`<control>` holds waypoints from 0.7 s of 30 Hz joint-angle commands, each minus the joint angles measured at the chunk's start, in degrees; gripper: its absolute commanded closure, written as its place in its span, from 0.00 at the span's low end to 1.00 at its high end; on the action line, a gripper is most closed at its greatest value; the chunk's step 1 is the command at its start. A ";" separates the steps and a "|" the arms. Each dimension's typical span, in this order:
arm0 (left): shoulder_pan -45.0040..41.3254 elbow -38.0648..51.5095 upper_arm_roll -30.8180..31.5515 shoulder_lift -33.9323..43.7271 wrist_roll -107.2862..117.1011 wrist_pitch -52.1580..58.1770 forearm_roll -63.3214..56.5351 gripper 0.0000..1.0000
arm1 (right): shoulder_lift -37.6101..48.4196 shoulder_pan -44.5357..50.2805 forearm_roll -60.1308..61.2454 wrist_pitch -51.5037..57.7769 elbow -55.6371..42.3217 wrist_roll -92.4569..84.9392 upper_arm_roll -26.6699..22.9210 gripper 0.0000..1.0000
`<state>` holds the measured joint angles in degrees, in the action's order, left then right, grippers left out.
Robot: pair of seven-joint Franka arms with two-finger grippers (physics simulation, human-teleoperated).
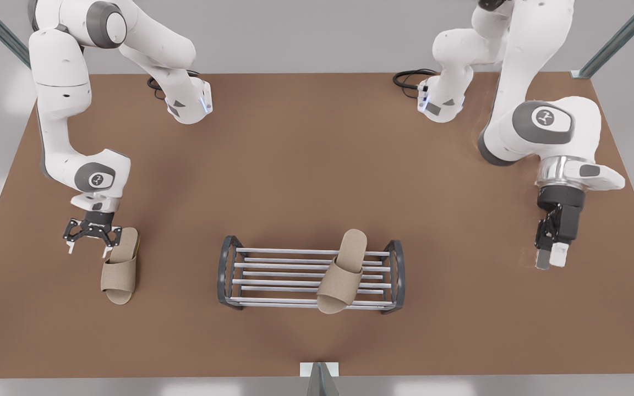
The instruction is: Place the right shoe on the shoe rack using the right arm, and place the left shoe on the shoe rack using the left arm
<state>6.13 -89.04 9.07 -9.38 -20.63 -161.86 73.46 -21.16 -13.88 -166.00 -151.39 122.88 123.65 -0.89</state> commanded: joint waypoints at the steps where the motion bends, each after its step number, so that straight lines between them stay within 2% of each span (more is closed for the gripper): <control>1: -3.12 3.09 -3.98 2.34 -17.29 89.13 -79.79 0.00 | -0.38 0.00 -61.72 0.48 0.16 -54.57 0.01 0.00; 2: -5.86 -2.19 -4.14 1.38 9.51 89.72 -87.82 0.00 | -1.43 0.00 -61.63 2.59 0.34 -57.47 0.01 0.00; 3: -5.86 0.17 -6.34 1.03 32.30 82.41 -72.33 0.00 | -2.14 0.00 -61.72 3.73 0.34 -60.55 0.01 0.00; 5: -5.86 8.27 -5.55 -4.16 33.02 82.06 -69.86 0.00 | -3.63 -0.18 -62.25 9.10 0.34 -67.31 -0.43 0.00; 9: -6.39 7.56 0.60 -6.27 33.46 87.06 -70.30 0.00 | -3.37 0.08 -61.72 7.87 0.69 -65.38 -0.34 0.00; 11: -6.39 7.56 0.69 -6.97 33.20 89.61 -69.68 0.00 | -3.54 1.31 -61.72 6.29 1.13 -65.38 0.27 0.00; 21: -6.74 8.27 0.69 -6.80 33.29 89.09 -70.30 0.00 | -6.79 2.55 -58.65 6.46 -1.51 -65.91 0.54 0.00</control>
<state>-0.65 -80.81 9.73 -16.27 1.27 -75.82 3.34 -27.79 -11.34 -166.00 -145.29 121.66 78.82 -0.35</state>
